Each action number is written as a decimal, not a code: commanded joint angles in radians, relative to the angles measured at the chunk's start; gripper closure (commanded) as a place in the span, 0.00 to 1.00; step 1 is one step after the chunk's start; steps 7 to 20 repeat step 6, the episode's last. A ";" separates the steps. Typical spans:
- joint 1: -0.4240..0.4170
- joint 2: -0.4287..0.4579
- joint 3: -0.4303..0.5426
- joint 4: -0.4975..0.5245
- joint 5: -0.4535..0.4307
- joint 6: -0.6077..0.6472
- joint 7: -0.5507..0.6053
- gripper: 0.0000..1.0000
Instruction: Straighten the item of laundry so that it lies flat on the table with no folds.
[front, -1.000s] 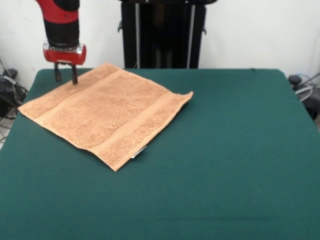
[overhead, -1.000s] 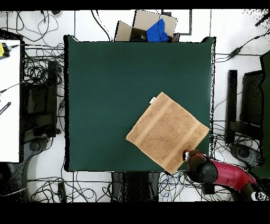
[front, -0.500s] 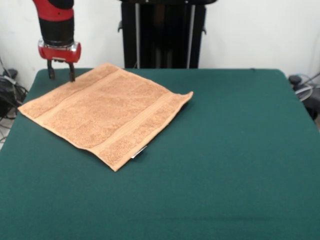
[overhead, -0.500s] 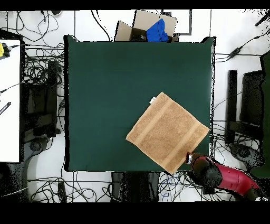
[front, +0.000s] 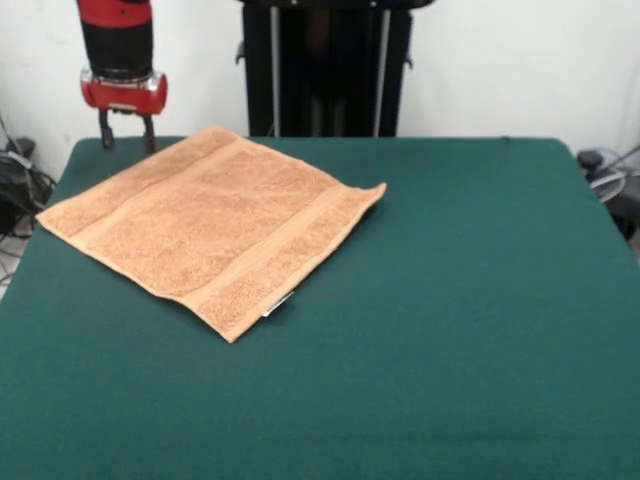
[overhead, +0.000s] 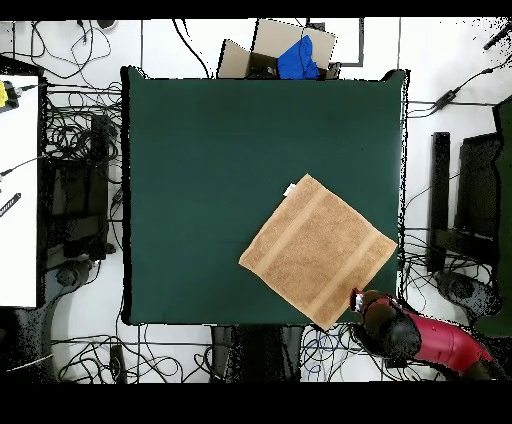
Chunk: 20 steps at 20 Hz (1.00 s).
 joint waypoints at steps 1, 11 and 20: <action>0.030 -0.058 0.127 0.085 0.018 -0.033 0.056 0.00; 0.040 -0.062 0.137 0.083 0.014 -0.029 0.058 0.00; 0.040 -0.062 0.137 0.083 0.014 -0.029 0.058 0.00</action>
